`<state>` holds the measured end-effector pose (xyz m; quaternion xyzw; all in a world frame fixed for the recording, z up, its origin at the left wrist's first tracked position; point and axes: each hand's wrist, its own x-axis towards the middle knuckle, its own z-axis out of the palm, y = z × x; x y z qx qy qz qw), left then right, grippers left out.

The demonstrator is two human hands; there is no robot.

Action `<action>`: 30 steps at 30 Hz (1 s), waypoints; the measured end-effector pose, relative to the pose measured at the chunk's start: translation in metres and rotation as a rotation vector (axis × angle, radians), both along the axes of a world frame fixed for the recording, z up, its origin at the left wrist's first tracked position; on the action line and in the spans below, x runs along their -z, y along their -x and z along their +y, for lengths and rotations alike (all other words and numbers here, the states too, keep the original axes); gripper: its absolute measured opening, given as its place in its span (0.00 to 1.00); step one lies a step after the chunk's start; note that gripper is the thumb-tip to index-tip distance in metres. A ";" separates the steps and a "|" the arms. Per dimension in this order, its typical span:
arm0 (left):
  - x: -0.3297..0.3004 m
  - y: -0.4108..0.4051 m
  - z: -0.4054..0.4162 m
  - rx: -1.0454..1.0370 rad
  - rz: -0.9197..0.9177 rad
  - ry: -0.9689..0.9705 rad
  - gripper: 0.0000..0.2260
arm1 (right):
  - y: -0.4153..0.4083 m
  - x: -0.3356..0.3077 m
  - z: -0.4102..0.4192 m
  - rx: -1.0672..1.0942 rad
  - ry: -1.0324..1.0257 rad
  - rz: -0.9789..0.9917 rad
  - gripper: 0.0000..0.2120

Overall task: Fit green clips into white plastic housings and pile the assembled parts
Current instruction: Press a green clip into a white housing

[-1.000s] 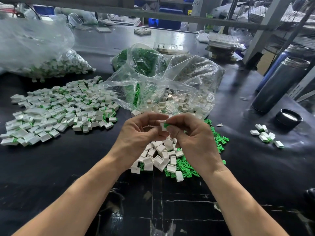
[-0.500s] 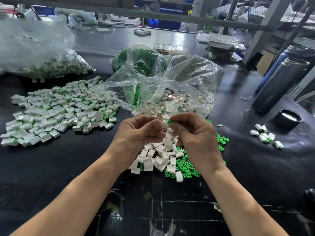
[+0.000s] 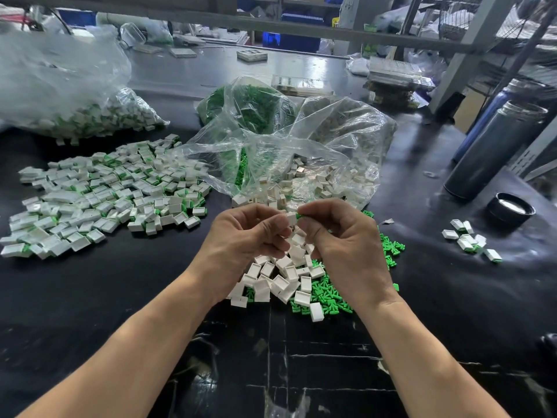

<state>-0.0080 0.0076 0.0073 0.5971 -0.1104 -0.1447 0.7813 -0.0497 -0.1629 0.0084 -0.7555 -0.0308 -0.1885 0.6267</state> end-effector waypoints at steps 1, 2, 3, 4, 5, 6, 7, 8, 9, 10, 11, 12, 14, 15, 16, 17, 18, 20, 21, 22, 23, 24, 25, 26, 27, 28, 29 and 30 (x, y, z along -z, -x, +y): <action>0.000 0.001 0.000 -0.004 -0.026 -0.030 0.11 | 0.000 0.000 -0.001 0.001 0.004 0.000 0.10; -0.001 0.001 -0.001 -0.009 -0.049 -0.054 0.11 | 0.000 0.000 -0.001 0.000 0.004 -0.002 0.10; -0.002 0.001 -0.001 -0.013 -0.067 -0.072 0.11 | 0.000 -0.001 -0.001 -0.004 0.003 -0.005 0.10; -0.002 0.002 -0.002 -0.017 -0.084 -0.088 0.12 | 0.001 -0.001 -0.001 -0.009 0.007 -0.008 0.10; -0.003 0.002 -0.002 -0.020 -0.100 -0.103 0.11 | 0.001 -0.001 -0.001 -0.012 0.019 -0.011 0.10; -0.004 0.002 -0.001 -0.021 -0.112 -0.115 0.11 | 0.001 -0.001 -0.001 -0.011 0.041 -0.014 0.10; -0.004 0.002 -0.001 -0.021 -0.122 -0.124 0.10 | 0.001 -0.001 -0.001 -0.008 0.068 -0.014 0.10; -0.003 0.002 -0.001 -0.021 -0.132 -0.132 0.09 | 0.000 -0.001 -0.002 -0.006 0.095 -0.011 0.10; -0.003 0.003 -0.001 -0.020 -0.142 -0.140 0.08 | 0.001 -0.001 -0.002 -0.007 0.116 -0.006 0.10; -0.002 0.003 0.000 -0.018 -0.153 -0.146 0.07 | 0.001 -0.002 -0.003 -0.011 0.129 0.000 0.10; -0.002 0.003 0.000 -0.014 -0.163 -0.152 0.07 | 0.001 -0.002 -0.004 -0.016 0.136 0.007 0.10; -0.002 0.003 0.000 -0.010 -0.173 -0.159 0.07 | 0.001 -0.003 -0.005 -0.020 0.131 0.014 0.10; -0.002 0.003 0.000 -0.006 -0.188 -0.164 0.09 | 0.001 -0.004 -0.005 -0.034 0.053 0.048 0.10; -0.002 0.003 0.000 -0.006 -0.192 -0.163 0.09 | 0.001 -0.004 -0.004 -0.051 -0.018 0.075 0.09; -0.002 0.003 0.000 -0.006 -0.194 -0.162 0.09 | 0.001 -0.004 -0.004 -0.069 -0.081 0.099 0.08; -0.002 0.003 0.000 -0.005 -0.195 -0.162 0.09 | 0.001 -0.005 -0.004 -0.082 -0.117 0.115 0.06; -0.001 0.002 0.000 -0.004 -0.196 -0.164 0.09 | 0.000 -0.004 -0.004 -0.088 -0.131 0.123 0.05; -0.001 0.002 0.001 -0.002 -0.197 -0.165 0.09 | 0.000 -0.004 -0.005 -0.088 -0.132 0.127 0.04; -0.001 0.002 0.001 -0.002 -0.202 -0.170 0.09 | 0.001 -0.004 -0.005 -0.084 -0.118 0.126 0.05; 0.000 0.002 0.001 -0.004 -0.212 -0.183 0.09 | 0.001 -0.003 -0.005 -0.076 -0.090 0.121 0.05; 0.000 0.003 0.002 -0.006 -0.225 -0.199 0.09 | 0.001 -0.002 -0.005 -0.064 -0.049 0.112 0.06; 0.000 0.003 0.002 -0.009 -0.237 -0.214 0.08 | 0.001 -0.001 -0.005 -0.049 0.002 0.102 0.07; 0.001 0.003 0.002 -0.012 -0.251 -0.230 0.07 | 0.001 0.000 -0.005 -0.036 0.050 0.093 0.08; 0.001 0.003 0.003 -0.015 -0.268 -0.248 0.06 | 0.000 0.000 -0.004 -0.025 0.088 0.086 0.08; 0.002 0.003 0.003 -0.019 -0.287 -0.266 0.05 | 0.000 0.001 -0.003 -0.015 0.117 0.083 0.09; 0.002 0.003 0.003 -0.025 -0.307 -0.282 0.04 | 0.000 0.001 -0.003 -0.005 0.143 0.078 0.09; 0.002 0.003 0.003 -0.036 -0.324 -0.295 0.03 | 0.001 0.001 -0.002 0.006 0.167 0.073 0.10; 0.002 0.004 0.002 -0.054 -0.339 -0.308 0.04 | 0.001 0.001 -0.001 0.016 0.190 0.066 0.10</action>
